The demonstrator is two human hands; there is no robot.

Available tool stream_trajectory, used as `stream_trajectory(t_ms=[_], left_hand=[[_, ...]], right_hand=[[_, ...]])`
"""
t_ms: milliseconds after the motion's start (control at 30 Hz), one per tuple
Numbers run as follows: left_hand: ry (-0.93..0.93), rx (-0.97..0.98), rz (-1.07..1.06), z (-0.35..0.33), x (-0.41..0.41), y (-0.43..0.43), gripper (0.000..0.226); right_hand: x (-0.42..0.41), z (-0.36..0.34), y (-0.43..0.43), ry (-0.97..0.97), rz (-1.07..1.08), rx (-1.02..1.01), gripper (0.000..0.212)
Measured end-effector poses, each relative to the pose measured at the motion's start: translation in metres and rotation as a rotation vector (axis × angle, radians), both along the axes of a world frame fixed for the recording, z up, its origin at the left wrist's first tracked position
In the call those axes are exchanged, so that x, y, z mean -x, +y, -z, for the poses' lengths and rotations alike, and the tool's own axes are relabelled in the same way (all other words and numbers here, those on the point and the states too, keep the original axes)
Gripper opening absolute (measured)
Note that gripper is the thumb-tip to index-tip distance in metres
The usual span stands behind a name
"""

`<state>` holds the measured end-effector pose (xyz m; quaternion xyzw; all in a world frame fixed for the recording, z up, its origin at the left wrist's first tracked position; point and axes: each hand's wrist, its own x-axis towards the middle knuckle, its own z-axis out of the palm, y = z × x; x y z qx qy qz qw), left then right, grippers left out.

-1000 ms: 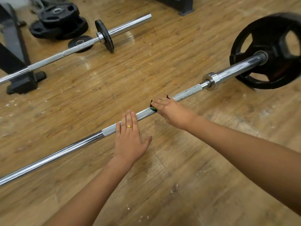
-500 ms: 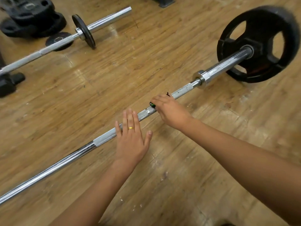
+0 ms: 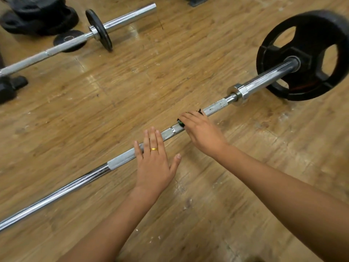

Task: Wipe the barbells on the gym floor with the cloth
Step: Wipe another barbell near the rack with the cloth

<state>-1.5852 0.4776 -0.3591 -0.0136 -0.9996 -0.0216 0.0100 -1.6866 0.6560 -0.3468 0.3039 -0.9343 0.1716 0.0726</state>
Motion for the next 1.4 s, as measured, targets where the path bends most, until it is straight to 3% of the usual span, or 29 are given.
stream_trajectory(t_ms=[67,200,433,600,800,967,1133,1267,1400], left_hand=[[-0.011,-0.014,0.008,-0.005,0.006,-0.001,0.091],[-0.021,-0.057,0.059,-0.014,0.027,0.001,0.09],[0.008,-0.114,0.082,-0.011,0.026,0.0,0.089],[-0.01,-0.098,0.078,-0.013,0.022,0.003,0.089],[-0.013,-0.097,0.105,-0.014,0.013,0.003,0.088],[-0.016,-0.103,0.09,-0.013,0.004,0.011,0.09],[-0.023,-0.111,0.113,-0.012,-0.005,0.013,0.09],[-0.015,-0.109,0.133,-0.014,-0.013,0.018,0.089],[-0.131,-0.047,0.101,-0.027,-0.019,0.028,0.094]], right_hand=[[0.009,-0.002,0.012,-0.019,-0.023,-0.021,0.037],[0.02,-0.005,0.026,-0.023,0.128,0.007,0.035],[0.012,-0.005,0.023,-0.002,-0.003,-0.034,0.038],[0.012,-0.005,0.021,-0.011,0.123,0.007,0.032],[0.006,-0.006,0.03,-0.038,0.035,-0.047,0.036],[0.008,-0.006,0.032,-0.085,0.177,-0.025,0.036],[-0.009,-0.005,0.035,-0.074,0.071,-0.022,0.034],[-0.002,-0.009,0.061,-0.122,0.173,-0.016,0.034],[-0.024,-0.01,0.054,-0.114,0.186,0.001,0.035]])
